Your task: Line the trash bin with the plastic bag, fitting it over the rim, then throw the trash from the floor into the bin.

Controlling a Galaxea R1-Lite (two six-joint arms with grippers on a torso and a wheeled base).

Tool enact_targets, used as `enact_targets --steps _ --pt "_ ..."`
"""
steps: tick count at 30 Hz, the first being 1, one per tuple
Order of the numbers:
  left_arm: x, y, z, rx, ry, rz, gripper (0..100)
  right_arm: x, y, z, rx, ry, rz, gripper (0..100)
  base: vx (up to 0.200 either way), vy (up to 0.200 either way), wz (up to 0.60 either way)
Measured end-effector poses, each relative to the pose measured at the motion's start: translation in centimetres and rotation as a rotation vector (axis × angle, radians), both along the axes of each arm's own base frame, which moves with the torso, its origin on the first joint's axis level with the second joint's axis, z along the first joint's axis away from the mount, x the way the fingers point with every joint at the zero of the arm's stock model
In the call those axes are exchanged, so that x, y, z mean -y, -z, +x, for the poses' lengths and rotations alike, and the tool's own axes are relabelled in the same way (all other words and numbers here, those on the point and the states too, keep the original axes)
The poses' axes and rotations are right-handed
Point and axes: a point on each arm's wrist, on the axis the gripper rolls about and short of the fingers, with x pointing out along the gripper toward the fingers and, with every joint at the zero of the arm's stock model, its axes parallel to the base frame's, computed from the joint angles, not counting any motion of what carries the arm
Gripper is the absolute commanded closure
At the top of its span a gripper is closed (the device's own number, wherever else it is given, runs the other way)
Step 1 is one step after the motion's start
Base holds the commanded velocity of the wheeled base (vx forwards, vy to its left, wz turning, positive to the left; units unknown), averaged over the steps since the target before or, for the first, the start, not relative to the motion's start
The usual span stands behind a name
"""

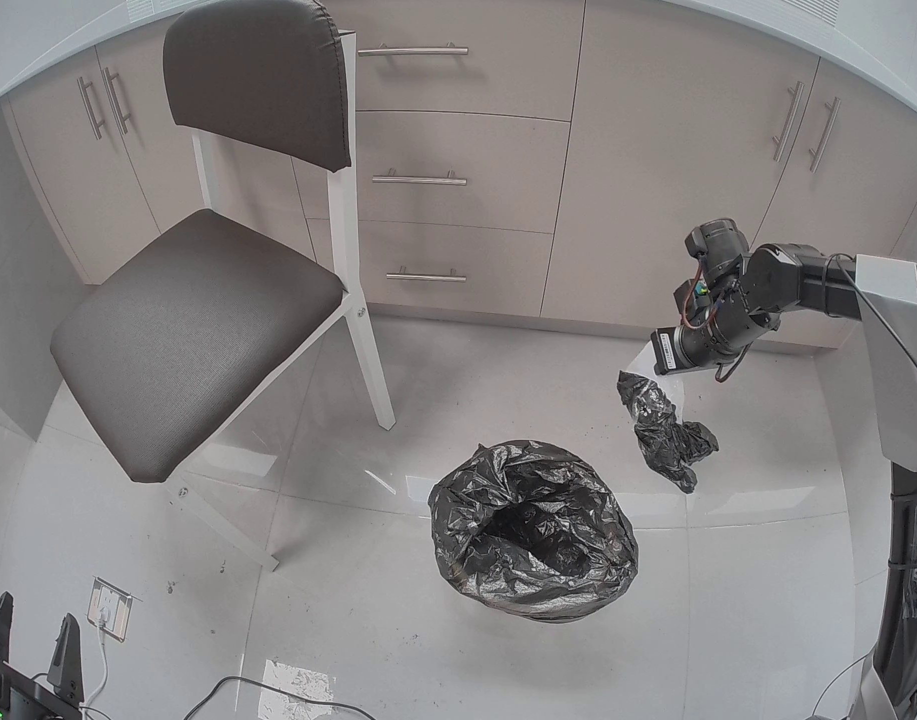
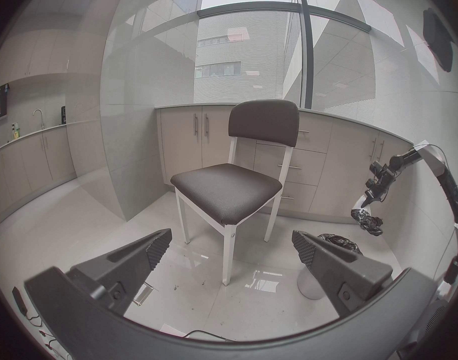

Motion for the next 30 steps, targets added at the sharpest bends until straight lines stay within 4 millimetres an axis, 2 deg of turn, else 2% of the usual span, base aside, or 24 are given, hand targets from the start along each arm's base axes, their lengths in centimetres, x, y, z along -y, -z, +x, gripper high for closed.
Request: enact_targets --steps 7,14,22,30 --pt "0.0 0.0 0.0 0.000 -0.001 -0.002 0 -3.4 -2.1 -2.1 -0.003 -0.083 0.000 100 0.000 0.000 0.00" --pt "0.0 0.0 0.0 0.000 -0.002 -0.002 0 -7.1 -2.1 -3.7 -0.022 -0.172 -0.004 100 0.000 0.000 0.00" --pt "0.0 0.0 0.0 0.000 -0.002 -0.002 0 -12.3 0.6 -4.9 -0.070 -0.282 -0.031 100 0.000 0.000 0.00" --pt "0.0 0.0 0.0 -0.001 -0.001 -0.001 0 -15.4 4.5 -5.5 -0.142 -0.341 -0.067 100 0.000 0.000 0.00"
